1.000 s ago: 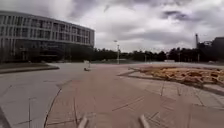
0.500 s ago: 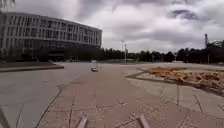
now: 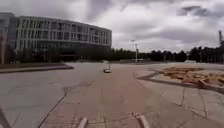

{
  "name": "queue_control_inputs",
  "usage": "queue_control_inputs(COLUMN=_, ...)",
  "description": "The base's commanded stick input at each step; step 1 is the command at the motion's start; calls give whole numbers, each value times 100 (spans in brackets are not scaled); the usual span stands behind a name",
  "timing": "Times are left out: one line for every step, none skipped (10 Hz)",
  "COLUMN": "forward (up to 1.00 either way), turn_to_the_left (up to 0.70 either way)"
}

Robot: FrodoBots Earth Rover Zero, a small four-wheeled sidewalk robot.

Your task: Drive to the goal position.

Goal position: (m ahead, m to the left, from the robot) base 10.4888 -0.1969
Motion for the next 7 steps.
queue_control_inputs(forward=70, turn_to_the_left=1)
queue_control_inputs(forward=70, turn_to_the_left=1)
queue_control_inputs(forward=70, turn_to_the_left=1)
queue_control_inputs(forward=70, turn_to_the_left=1)
queue_control_inputs(forward=70, turn_to_the_left=1)
queue_control_inputs(forward=70, turn_to_the_left=1)
queue_control_inputs(forward=70, turn_to_the_left=1)
